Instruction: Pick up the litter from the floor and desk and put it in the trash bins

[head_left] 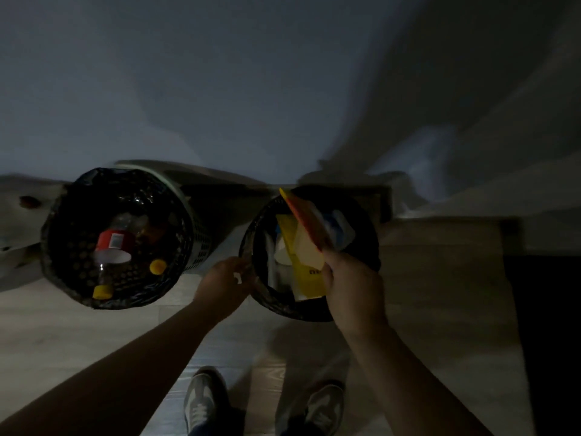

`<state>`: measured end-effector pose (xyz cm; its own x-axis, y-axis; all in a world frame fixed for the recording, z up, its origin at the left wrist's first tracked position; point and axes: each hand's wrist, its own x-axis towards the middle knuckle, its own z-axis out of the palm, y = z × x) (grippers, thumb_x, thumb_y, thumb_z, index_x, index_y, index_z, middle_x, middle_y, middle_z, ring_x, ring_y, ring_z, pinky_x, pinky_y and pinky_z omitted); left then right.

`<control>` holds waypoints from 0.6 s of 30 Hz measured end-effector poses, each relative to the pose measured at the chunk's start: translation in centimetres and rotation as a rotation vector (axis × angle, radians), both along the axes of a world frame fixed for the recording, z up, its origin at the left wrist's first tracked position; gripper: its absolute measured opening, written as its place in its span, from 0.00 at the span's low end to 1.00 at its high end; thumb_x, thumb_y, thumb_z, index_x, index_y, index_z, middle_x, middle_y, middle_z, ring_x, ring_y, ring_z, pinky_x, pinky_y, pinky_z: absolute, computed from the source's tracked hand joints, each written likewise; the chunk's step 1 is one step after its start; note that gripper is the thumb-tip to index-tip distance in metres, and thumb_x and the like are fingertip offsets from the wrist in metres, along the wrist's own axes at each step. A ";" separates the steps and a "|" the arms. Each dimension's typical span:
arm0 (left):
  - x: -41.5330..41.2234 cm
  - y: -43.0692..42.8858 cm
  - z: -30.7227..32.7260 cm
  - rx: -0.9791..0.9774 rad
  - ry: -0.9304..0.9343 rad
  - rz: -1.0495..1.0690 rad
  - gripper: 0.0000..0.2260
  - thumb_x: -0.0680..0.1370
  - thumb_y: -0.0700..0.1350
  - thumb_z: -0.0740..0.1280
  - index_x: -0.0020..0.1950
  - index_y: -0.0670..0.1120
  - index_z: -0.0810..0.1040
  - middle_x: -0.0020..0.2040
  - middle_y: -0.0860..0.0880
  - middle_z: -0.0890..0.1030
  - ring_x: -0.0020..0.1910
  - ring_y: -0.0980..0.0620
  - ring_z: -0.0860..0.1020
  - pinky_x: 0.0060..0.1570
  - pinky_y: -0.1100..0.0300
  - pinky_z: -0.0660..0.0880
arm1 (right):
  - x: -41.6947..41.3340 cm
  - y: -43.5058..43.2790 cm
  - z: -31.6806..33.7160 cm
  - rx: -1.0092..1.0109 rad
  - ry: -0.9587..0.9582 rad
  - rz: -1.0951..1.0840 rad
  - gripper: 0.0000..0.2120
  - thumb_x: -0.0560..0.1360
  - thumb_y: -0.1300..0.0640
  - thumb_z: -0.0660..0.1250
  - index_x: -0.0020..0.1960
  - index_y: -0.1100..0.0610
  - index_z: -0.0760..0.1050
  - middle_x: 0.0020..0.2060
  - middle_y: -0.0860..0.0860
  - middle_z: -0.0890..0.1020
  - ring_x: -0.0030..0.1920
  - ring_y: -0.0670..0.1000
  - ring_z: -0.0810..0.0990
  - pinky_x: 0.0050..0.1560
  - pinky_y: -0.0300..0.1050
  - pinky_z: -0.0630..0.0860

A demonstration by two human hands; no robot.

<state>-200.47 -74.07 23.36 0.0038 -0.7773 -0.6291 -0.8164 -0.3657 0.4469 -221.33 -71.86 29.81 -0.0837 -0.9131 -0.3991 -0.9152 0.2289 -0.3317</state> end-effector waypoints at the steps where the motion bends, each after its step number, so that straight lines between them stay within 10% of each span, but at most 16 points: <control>1: 0.6 0.2 -0.2 0.005 0.031 0.002 0.16 0.75 0.46 0.69 0.62 0.46 0.77 0.56 0.50 0.79 0.45 0.56 0.76 0.41 0.67 0.69 | 0.8 -0.4 -1.1 0.074 0.024 0.054 0.14 0.82 0.55 0.53 0.62 0.52 0.74 0.50 0.54 0.80 0.50 0.54 0.79 0.45 0.43 0.69; 5: 1.9 0.8 -1.1 0.044 0.074 -0.014 0.20 0.75 0.47 0.69 0.66 0.49 0.74 0.62 0.49 0.77 0.49 0.54 0.78 0.48 0.62 0.74 | 3.6 -1.6 -5.4 0.406 0.095 0.065 0.14 0.82 0.59 0.55 0.63 0.59 0.74 0.61 0.59 0.77 0.63 0.58 0.75 0.63 0.51 0.72; 18: 4.7 0.7 0.2 0.083 0.006 -0.069 0.14 0.77 0.42 0.66 0.62 0.44 0.76 0.57 0.46 0.80 0.55 0.51 0.77 0.50 0.64 0.69 | 3.0 -0.7 -6.3 0.517 -0.212 0.035 0.14 0.81 0.51 0.57 0.57 0.62 0.72 0.51 0.59 0.78 0.53 0.60 0.78 0.52 0.52 0.76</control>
<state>-195.82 -73.37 23.53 -0.0519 -0.7209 -0.6911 -0.8384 -0.3446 0.4224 -218.37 -72.61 23.50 0.0737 -0.5950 -0.8003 -0.8509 0.3811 -0.3617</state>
